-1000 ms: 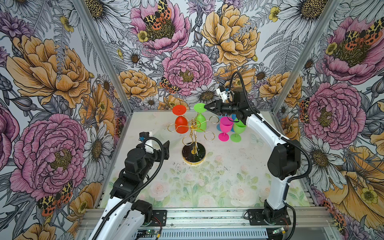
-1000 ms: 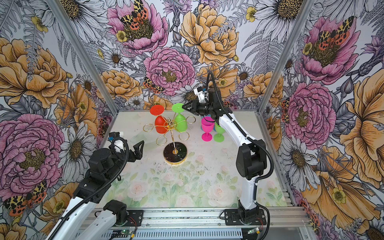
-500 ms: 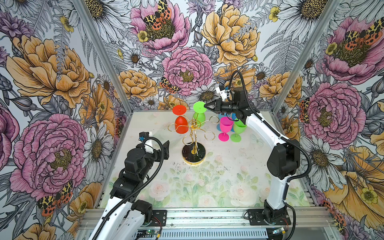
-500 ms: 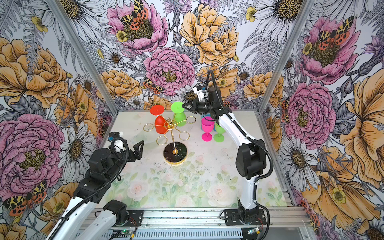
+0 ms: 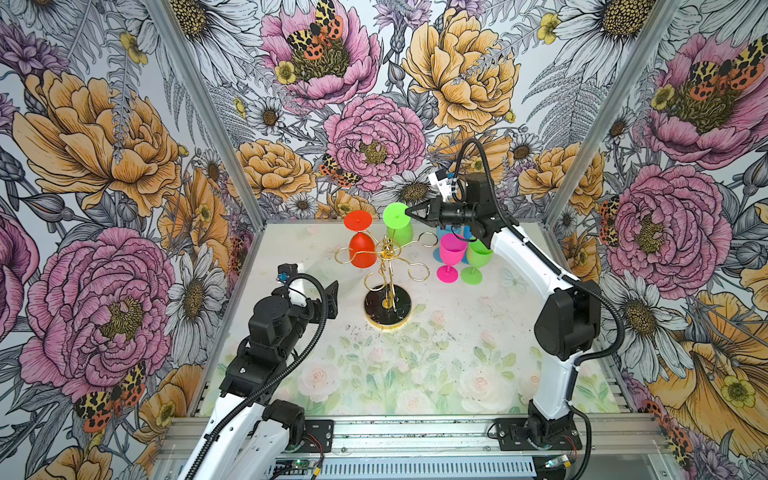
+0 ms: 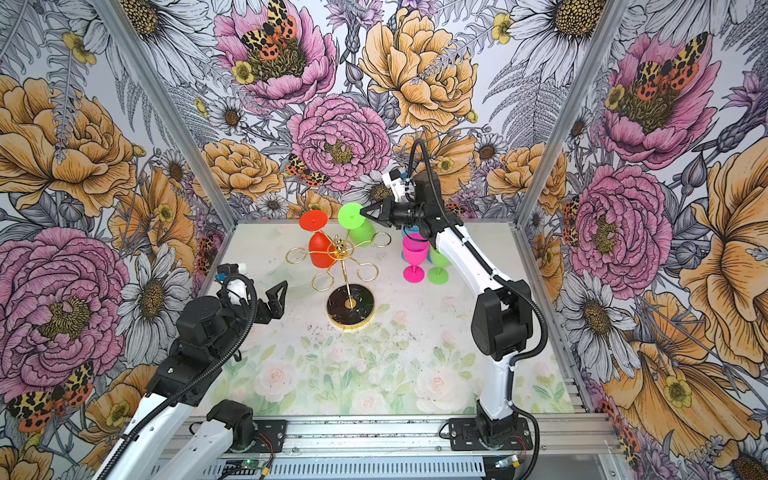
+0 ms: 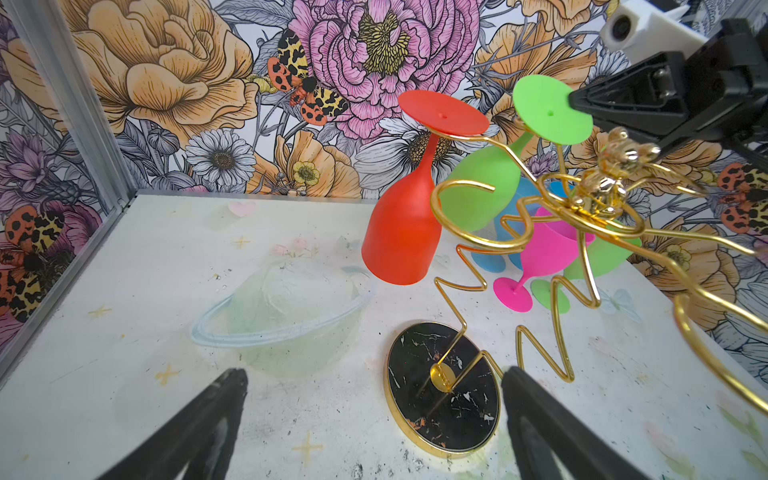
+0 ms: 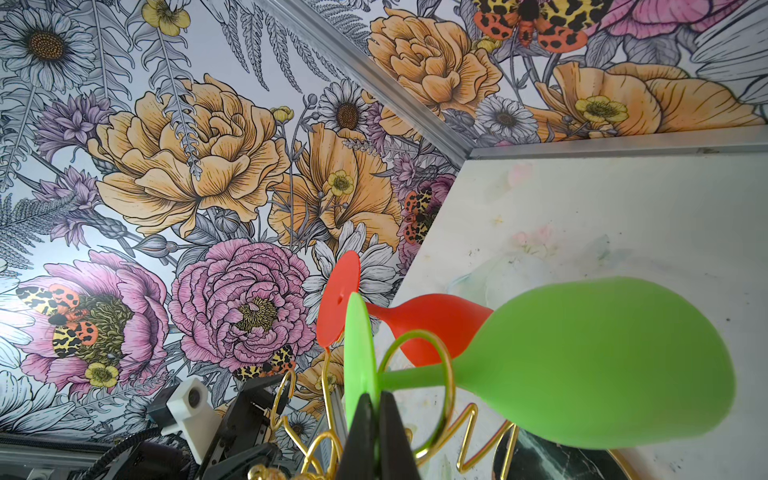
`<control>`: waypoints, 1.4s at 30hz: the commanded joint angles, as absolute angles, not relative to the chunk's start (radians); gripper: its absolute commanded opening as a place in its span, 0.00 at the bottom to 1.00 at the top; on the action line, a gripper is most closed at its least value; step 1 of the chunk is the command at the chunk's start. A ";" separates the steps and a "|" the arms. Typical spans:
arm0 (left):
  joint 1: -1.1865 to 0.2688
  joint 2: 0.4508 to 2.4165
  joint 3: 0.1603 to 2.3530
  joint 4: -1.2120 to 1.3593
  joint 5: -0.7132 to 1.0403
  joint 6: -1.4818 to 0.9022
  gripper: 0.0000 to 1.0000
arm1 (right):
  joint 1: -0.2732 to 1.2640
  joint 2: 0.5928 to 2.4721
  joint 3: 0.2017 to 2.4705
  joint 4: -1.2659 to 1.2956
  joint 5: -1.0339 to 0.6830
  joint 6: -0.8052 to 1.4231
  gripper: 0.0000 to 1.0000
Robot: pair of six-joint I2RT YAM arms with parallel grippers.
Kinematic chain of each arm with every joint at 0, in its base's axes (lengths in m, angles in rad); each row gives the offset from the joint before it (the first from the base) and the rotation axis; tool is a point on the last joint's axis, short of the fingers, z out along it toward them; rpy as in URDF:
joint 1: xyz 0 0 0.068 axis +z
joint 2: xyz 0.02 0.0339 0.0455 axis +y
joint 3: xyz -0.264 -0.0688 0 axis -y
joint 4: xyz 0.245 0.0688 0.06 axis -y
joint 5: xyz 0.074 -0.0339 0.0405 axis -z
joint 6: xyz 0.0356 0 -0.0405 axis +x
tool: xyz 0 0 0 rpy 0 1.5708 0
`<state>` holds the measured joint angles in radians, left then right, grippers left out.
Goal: Take the wine glass off the wine glass rack
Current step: 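Slide the green glass off the rack arm toward the robot with right gripper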
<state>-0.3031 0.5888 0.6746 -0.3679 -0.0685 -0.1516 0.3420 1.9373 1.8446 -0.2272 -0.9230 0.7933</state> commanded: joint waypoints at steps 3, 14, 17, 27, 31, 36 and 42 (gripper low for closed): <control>-0.293 0.585 0.661 -0.347 -0.048 -0.162 0.97 | 0.350 1.876 1.834 -0.221 -0.949 0.787 0.00; -0.291 0.588 0.661 -0.347 -0.046 -0.162 0.98 | 0.351 1.824 1.777 -0.221 -0.974 0.779 0.00; -0.291 0.588 0.661 -0.347 -0.045 -0.163 0.98 | 0.351 1.817 1.770 -0.221 -0.984 0.778 0.00; -0.291 0.587 0.660 -0.348 -0.044 -0.162 0.98 | 0.351 1.784 1.740 -0.222 -0.997 0.777 0.00; -0.289 0.584 0.662 -0.351 -0.041 -0.161 0.98 | 0.350 1.773 1.733 -0.222 -0.996 0.777 0.00; -0.290 0.586 0.669 -0.360 -0.038 -0.161 0.98 | 0.340 1.756 1.718 -0.222 -0.989 0.776 0.00; -0.288 0.589 0.671 -0.362 -0.030 -0.162 0.98 | 0.323 1.724 1.684 -0.221 -0.985 0.772 0.00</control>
<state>-0.3023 0.5907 0.6746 -0.3691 -0.0544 -0.1516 0.3321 1.7744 1.6943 -0.2348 -0.9779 0.7921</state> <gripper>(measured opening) 0.982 0.049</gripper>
